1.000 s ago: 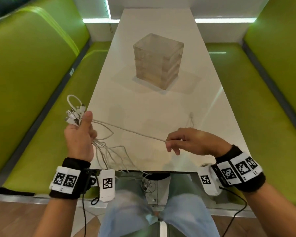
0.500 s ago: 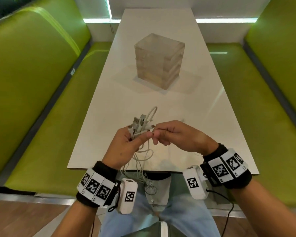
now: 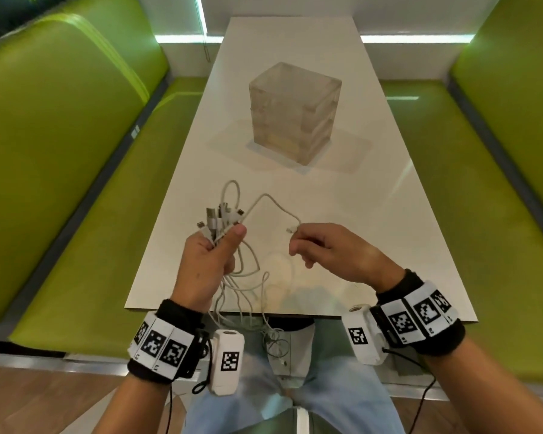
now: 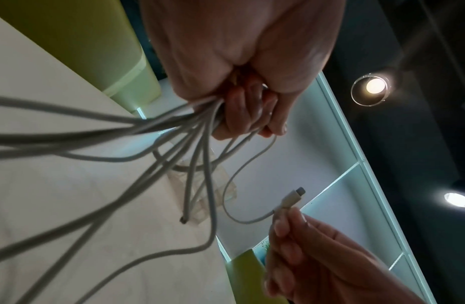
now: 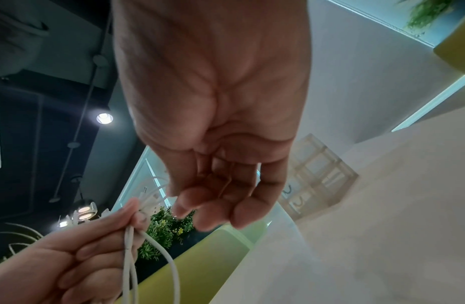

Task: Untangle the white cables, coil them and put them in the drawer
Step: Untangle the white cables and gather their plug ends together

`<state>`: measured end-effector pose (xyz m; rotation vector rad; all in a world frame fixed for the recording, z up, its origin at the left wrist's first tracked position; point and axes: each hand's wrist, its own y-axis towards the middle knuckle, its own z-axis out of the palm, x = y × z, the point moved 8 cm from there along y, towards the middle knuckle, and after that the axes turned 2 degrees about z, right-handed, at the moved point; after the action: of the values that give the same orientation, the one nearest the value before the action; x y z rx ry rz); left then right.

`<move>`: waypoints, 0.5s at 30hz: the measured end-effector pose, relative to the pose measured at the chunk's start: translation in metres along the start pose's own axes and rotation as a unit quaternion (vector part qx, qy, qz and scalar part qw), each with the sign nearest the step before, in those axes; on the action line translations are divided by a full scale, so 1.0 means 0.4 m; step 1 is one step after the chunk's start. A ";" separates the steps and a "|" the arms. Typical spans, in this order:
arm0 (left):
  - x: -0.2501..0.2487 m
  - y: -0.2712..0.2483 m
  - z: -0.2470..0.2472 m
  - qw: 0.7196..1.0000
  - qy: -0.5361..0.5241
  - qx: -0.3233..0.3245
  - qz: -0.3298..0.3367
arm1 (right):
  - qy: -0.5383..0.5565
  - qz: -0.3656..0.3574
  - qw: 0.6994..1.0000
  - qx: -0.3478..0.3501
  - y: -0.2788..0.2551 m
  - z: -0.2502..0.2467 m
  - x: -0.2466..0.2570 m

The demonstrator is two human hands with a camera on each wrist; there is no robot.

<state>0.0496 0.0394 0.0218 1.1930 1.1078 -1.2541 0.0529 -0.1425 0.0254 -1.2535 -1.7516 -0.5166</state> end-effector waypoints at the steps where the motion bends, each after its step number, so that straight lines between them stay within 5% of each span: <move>1: -0.002 -0.003 0.007 1.000 0.013 0.013 0.000 | 0.012 0.005 1.000 -0.027 0.000 -0.015 -0.002; 9: 0.002 -0.024 0.024 0.990 0.066 0.125 -0.025 | -0.020 -0.091 0.976 -0.198 -0.020 -0.127 0.022; 15: 0.010 -0.036 0.045 0.983 0.056 0.170 -0.028 | 0.009 -0.034 0.996 -0.086 -0.005 -0.082 -0.006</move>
<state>0.0345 0.0219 0.0188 1.5112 1.0401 -1.4768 0.0652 -0.1688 0.0406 -1.3067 -1.7687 -0.7303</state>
